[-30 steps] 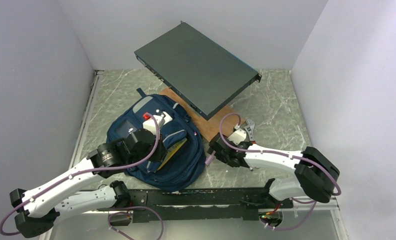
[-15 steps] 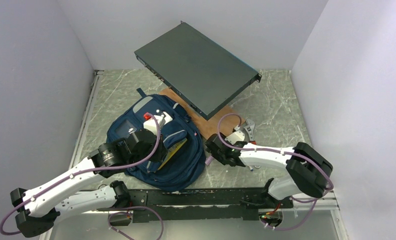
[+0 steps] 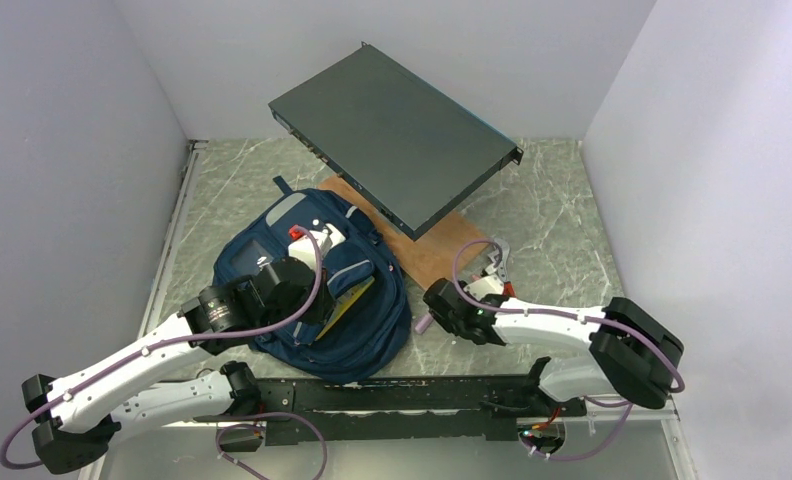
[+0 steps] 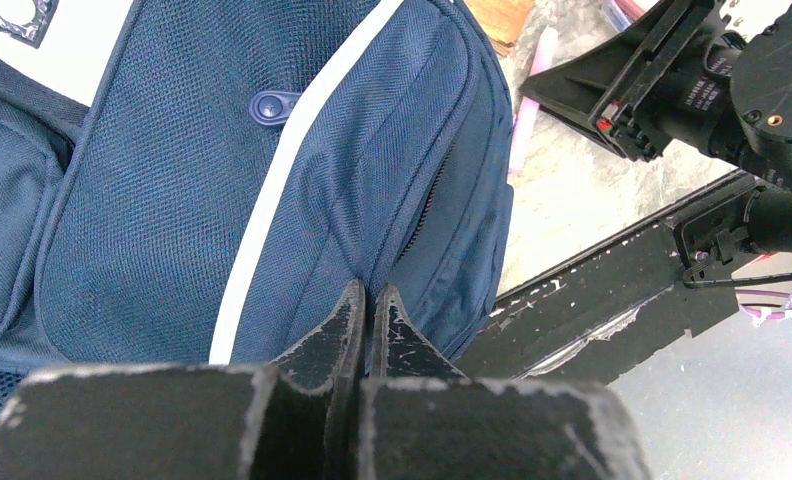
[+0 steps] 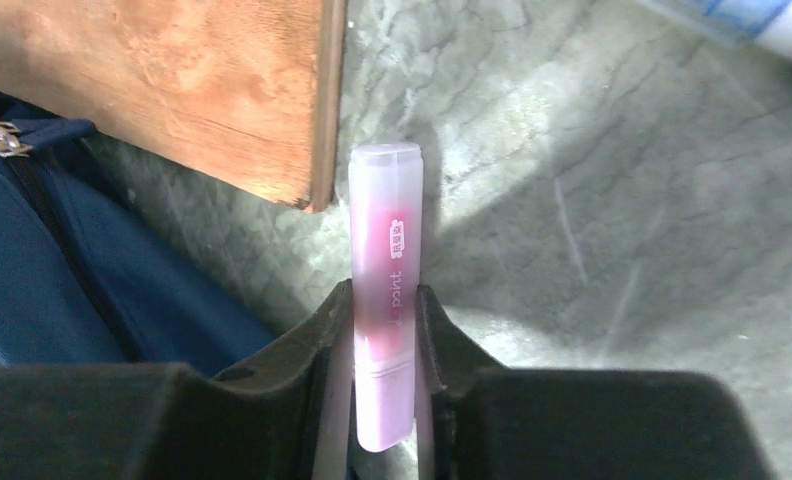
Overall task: Pack the student bag
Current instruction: Pick up the stationery from the center of the board, then place the stationery in the student bag.
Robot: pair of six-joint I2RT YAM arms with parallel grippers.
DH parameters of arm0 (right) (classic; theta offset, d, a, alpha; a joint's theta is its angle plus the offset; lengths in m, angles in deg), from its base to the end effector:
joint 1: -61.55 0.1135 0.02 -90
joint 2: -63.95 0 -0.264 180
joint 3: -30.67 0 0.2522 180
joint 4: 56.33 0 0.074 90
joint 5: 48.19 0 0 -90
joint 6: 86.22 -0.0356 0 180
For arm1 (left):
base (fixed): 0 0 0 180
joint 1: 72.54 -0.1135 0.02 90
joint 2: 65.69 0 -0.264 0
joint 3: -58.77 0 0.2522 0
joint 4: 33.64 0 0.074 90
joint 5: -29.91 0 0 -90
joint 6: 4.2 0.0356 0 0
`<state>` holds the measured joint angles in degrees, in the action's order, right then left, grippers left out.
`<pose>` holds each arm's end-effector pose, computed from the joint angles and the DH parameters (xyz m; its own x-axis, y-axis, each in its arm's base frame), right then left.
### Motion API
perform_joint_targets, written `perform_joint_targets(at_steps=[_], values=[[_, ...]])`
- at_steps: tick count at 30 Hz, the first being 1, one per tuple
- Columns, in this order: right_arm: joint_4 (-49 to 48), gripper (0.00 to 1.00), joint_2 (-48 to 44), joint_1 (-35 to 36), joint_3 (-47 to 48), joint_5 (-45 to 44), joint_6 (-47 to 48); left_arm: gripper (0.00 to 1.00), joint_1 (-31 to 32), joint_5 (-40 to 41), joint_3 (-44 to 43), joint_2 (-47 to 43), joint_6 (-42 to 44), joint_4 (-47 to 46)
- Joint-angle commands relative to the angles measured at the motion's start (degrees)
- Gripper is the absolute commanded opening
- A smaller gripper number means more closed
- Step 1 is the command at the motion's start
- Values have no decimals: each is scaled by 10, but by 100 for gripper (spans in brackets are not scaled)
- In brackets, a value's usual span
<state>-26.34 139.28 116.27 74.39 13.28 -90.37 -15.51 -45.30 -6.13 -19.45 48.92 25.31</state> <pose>0.1398 0.1681 0.1441 -0.5477 0.7430 -0.3846 0.5491 0.6661 0.5048 0.0942 -0.1285 0.3148 -0.7047 0.0201 -0.7092 0.3529 0.8771 -0.3257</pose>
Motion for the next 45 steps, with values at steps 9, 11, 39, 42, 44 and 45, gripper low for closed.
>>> perform_joint_targets(at_steps=[9, 11, 39, 42, 44, 45], values=[[7, 0, -192, 2, -102, -34, 67, 0, 0, -13, -21, -12, -15, -17], [-82, 0, -253, 2, -142, -12, 136, 0, 0, -13, -18, -17, -15, -23], [-803, 0, 152, 169, 13, 26, 297, 0, 0, -87, -88, -3, 27, 17], [-834, 0, 200, 179, 38, -40, 302, 0, 0, -92, -90, 1, 25, 10], [-855, 0, 224, 184, 51, -86, 309, 0, 0, -99, -94, 7, 24, 5], [-864, 0, 234, 187, 58, -107, 315, 0, 0, -102, -95, 10, 24, 2]])
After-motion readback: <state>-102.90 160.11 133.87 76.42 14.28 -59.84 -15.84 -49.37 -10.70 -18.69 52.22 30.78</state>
